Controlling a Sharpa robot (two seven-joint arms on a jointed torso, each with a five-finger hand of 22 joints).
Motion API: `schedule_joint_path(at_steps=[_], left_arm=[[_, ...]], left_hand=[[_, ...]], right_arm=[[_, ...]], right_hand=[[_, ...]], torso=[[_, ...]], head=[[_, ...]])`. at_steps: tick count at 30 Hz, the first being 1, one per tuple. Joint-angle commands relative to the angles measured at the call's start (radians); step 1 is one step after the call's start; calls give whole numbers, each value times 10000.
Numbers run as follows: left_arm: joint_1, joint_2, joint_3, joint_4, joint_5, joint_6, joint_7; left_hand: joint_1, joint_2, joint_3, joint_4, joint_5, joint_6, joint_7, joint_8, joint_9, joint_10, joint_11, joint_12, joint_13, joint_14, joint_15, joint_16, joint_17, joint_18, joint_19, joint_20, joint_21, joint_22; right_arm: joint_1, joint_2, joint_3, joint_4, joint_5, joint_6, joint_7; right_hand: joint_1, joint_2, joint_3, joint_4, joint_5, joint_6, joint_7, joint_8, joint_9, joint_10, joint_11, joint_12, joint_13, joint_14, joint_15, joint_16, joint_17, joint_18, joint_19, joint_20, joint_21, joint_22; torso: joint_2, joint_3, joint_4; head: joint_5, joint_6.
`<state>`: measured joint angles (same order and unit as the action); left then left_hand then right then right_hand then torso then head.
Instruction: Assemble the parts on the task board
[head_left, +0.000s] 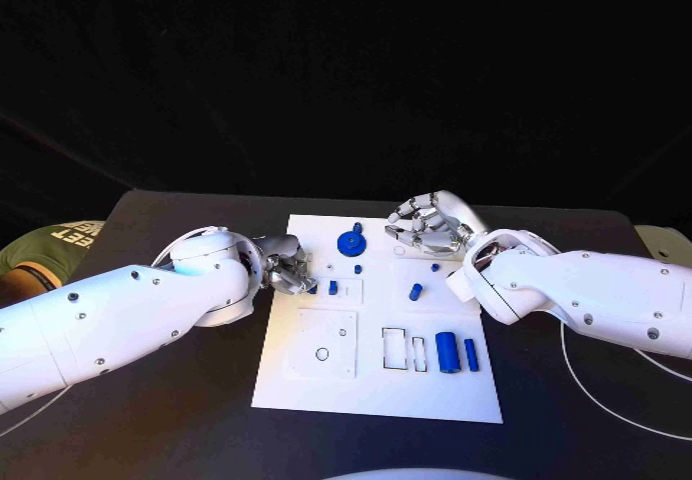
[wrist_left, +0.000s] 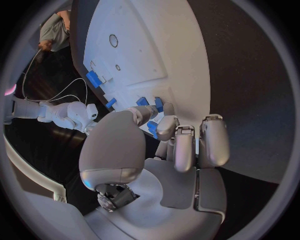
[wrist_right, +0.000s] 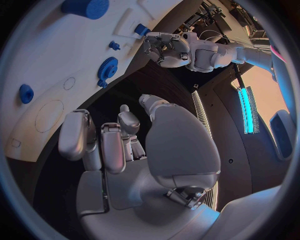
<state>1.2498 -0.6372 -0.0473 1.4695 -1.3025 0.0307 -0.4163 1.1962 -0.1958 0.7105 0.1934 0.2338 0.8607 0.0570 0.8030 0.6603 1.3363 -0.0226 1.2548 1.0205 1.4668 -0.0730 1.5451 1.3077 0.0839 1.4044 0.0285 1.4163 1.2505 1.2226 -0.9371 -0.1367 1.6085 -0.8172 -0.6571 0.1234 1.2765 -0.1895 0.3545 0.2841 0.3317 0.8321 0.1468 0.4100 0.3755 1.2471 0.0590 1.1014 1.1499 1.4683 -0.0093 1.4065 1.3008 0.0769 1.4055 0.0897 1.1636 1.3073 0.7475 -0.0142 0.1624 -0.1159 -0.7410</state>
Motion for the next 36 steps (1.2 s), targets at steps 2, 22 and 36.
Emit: schedule_joint_path(at_steps=[2, 22, 36], left_arm=[[-28, 32, -17, 22, 360, 15, 134], [-26, 101, -17, -81, 599, -47, -11], [-23, 137, -16, -223, 653, 120, -139]], left_hand=[[-429, -138, 1346, -1303, 80, 137, -157, 63, 4, 129, -73, 65, 111, 932, -114, 63, 2196, -159, 70, 0, 67, 31], [-1178, -154, 471, -596, -28, 365, -314, 39, -61, 214, -202, 160, 346, 958, -234, 118, 2309, -183, 130, -117, 117, 156], [-1460, -157, -60, -175, -71, 466, -330, 8, -102, 237, -215, 192, 445, 968, -248, 137, 2351, -192, 151, -137, 131, 200]], right_arm=[[-7, -2, 0, 10, -48, 44, 85], [-7, -17, 0, 17, -39, 23, 94], [-6, -20, 0, 19, -37, 13, 95]], right_hand=[[-146, 39, 41, 33, 79, 8, -44, 45, -17, 49, -18, 37, -16, 362, -78, -40, 18, 38, 72, -17, -27, 809], [-189, 70, 46, 47, 91, 7, -43, 46, -20, 51, -16, 41, -16, 361, -77, -47, 13, 40, 72, -17, -38, 806], [-189, 70, 46, 47, 91, 7, -43, 46, -20, 51, -16, 41, -16, 361, -77, -47, 13, 40, 72, -17, -38, 806]], torso=[[-7, 2, 2], [2, 4, 0], [3, 1, -2]], head=[[0, -2], [-27, -26], [-39, -59]])
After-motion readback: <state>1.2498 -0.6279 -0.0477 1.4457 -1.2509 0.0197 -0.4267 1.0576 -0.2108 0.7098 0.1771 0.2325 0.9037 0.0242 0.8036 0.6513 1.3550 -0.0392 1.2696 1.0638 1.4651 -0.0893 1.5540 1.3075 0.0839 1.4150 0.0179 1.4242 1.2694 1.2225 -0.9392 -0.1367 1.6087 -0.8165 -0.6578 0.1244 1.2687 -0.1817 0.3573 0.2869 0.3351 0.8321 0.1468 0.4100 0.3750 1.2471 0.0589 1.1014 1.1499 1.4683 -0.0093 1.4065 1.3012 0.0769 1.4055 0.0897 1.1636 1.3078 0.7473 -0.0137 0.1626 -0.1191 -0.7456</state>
